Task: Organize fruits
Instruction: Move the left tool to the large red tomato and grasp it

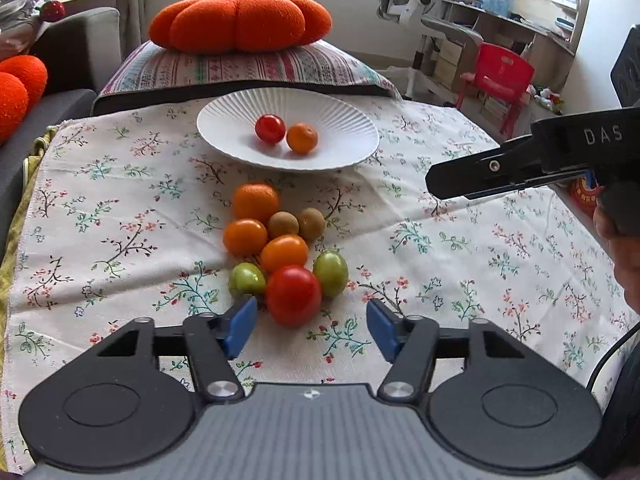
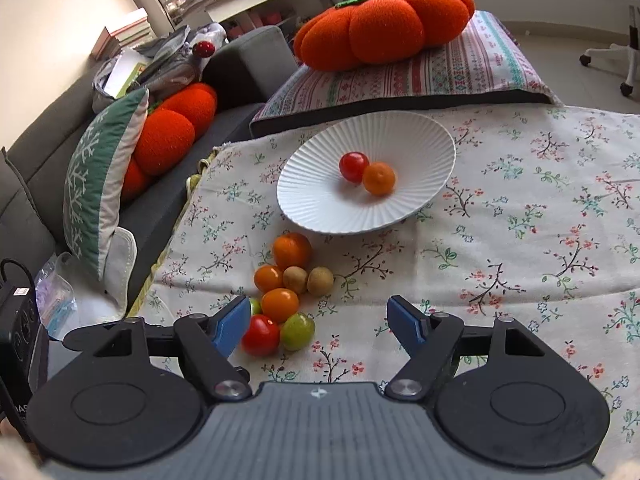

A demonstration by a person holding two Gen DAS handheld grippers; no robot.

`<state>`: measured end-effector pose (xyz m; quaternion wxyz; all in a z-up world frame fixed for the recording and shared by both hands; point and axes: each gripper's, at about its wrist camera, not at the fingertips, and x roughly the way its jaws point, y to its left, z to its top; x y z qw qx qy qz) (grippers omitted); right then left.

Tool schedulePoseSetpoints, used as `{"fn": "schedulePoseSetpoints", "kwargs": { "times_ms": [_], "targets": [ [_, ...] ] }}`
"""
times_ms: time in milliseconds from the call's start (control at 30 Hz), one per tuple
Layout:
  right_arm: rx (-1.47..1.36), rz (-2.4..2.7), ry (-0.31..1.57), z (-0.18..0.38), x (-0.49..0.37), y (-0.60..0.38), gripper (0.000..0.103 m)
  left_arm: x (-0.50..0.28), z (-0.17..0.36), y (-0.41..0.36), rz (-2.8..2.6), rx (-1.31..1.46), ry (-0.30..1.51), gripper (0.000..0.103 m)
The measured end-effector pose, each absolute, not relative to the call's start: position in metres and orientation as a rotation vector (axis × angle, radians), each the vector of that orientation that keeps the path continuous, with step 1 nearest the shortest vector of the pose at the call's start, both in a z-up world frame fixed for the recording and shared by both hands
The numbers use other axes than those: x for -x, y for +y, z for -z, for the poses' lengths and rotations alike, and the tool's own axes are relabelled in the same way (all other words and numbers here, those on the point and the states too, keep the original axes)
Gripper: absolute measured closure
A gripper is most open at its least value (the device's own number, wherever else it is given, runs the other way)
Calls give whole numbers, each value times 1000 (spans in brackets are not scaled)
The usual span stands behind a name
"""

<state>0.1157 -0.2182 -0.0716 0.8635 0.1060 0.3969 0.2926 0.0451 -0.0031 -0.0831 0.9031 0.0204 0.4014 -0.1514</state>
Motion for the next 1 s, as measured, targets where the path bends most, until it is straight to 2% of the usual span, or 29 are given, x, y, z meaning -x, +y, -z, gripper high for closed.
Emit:
{"fn": "schedulePoseSetpoints", "kwargs": {
  "times_ms": [100,867,900,933,1000],
  "targets": [
    [-208,-610,843,75,-116,-215,30,-49,89,-4,320,-21,854,68],
    [-175,-582,880,90,-126,-202,31,-70,109,-14,260,-32,878,69],
    [-174,-582,881,91,-127,-202,31,-71,110,-14,262,-32,878,71],
    [-173,-582,881,91,-127,-202,31,-72,110,-14,264,-36,879,82],
    [-173,-580,880,91,-127,-202,31,-72,111,-13,267,-36,884,82]
  ]
}}
